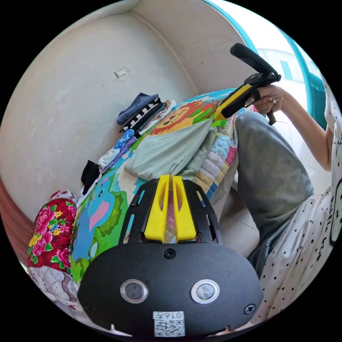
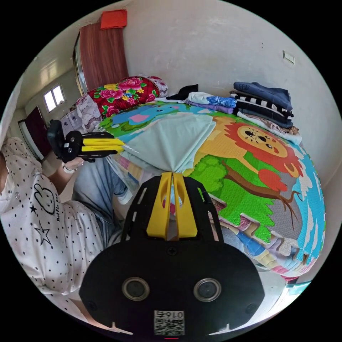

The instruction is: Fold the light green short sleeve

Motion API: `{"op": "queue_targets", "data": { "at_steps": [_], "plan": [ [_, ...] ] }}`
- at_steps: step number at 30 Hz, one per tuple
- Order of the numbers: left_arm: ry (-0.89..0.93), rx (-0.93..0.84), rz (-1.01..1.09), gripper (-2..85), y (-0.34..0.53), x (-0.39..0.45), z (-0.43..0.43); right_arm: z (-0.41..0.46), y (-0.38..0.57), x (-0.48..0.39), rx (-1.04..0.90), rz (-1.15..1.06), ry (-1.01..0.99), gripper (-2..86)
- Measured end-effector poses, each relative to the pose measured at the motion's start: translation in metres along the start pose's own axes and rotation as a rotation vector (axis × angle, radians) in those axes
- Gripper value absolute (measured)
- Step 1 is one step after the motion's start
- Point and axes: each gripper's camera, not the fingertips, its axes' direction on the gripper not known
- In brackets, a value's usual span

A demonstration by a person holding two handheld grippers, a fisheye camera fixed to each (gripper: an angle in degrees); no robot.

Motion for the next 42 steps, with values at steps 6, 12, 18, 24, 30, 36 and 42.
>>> {"op": "queue_targets", "data": {
  "at_steps": [6,12,18,24,30,36,42],
  "plan": [
    [0.080,0.022,-0.079,-0.9,0.021,-0.015,-0.007,0.046,0.018,0.011,-0.091,0.032,0.001,-0.3],
    [0.216,0.048,-0.223,-0.9,0.039,-0.044,-0.005,0.079,0.036,0.024,-0.128,0.003,-0.094,-0.4],
    [0.207,0.061,-0.222,-0.8,0.032,-0.046,-0.010,0.073,0.009,0.068,0.081,0.036,-0.092,0.6],
    [0.179,0.158,-0.202,-0.8,0.012,-0.045,-0.030,0.139,-0.109,0.165,0.069,0.145,-0.115,5.4],
    [0.221,0.173,-0.190,-0.3,-0.003,-0.050,-0.028,0.293,-0.189,0.278,-0.237,0.362,-0.310,9.1],
    [0.408,0.180,-0.156,4.4,-0.064,-0.042,0.011,0.372,-0.189,0.338,-0.340,0.501,-0.336,8.8],
    [0.579,-0.028,-0.210,8.1,-0.150,-0.031,0.096,0.402,-0.183,0.361,-0.286,0.531,-0.434,5.9]
  ]
}}
